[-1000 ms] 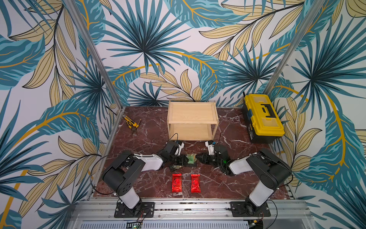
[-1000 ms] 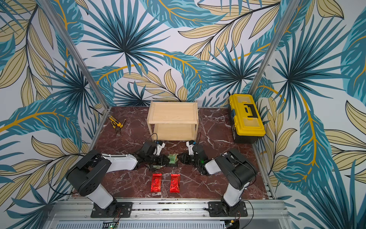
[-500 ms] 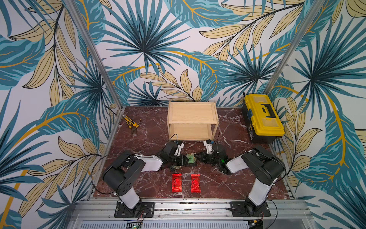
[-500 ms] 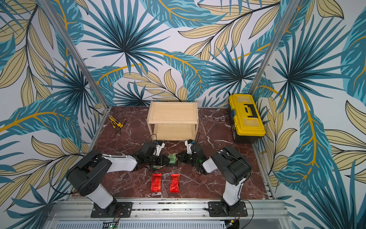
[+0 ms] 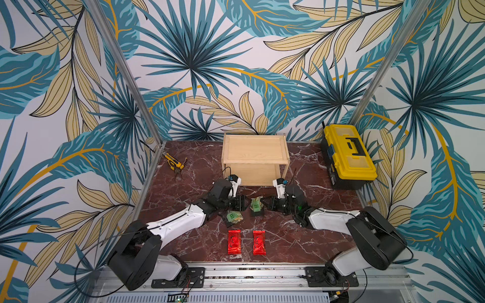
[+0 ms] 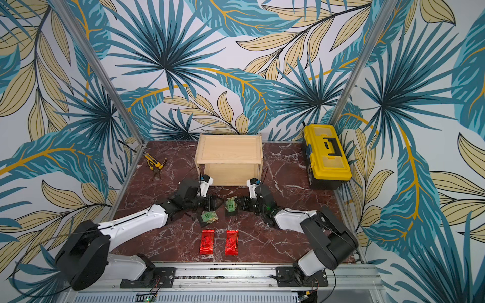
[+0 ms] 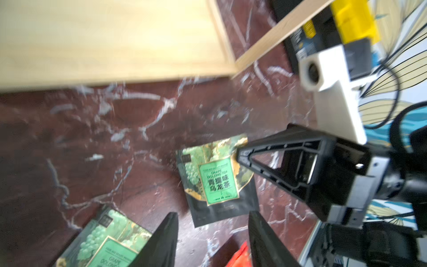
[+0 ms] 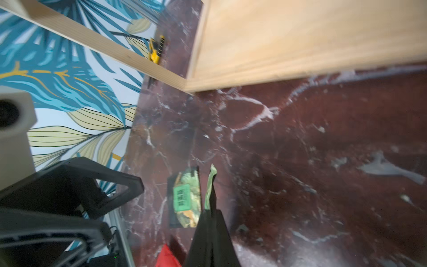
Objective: Place the tea bags on the shelf by color
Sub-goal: Pick up the tea bag from the center of the board, then place the tea bag on the shelf.
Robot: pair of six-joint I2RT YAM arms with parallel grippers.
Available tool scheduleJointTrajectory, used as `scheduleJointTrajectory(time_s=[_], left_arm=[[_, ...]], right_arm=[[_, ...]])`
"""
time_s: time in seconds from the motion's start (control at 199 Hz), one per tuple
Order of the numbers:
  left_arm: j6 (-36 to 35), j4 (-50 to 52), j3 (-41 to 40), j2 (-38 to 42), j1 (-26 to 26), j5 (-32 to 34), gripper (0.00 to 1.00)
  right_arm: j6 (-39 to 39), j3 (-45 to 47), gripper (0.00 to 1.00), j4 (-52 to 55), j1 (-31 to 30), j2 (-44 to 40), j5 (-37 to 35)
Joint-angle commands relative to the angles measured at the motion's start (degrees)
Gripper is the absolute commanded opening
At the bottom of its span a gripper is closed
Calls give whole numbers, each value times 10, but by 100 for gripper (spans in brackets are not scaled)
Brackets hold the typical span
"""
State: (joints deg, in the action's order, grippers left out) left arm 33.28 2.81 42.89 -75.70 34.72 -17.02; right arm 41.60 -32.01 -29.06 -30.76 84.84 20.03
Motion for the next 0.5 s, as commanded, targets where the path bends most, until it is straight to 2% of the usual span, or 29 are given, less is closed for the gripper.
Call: scheduleJointTrajectory(time_s=[0.0, 0.106, 0.226, 0.352, 0.498], left_arm=[[-22, 79, 43, 70, -23, 55, 53], [-25, 68, 50, 120, -60, 57, 54], [-39, 73, 83, 139, -96, 46, 56], [-44, 72, 123, 119, -119, 25, 57], [-41, 59, 150, 93, -144, 11, 57]], right_arm=[[-54, -32, 0, 123, -1, -73, -20], [-70, -85, 0, 189, -1, -119, -18], [-78, -164, 0, 244, -1, -125, -3], [-71, -261, 0, 277, 3, -90, 2], [-58, -395, 0, 306, 13, -9, 4]])
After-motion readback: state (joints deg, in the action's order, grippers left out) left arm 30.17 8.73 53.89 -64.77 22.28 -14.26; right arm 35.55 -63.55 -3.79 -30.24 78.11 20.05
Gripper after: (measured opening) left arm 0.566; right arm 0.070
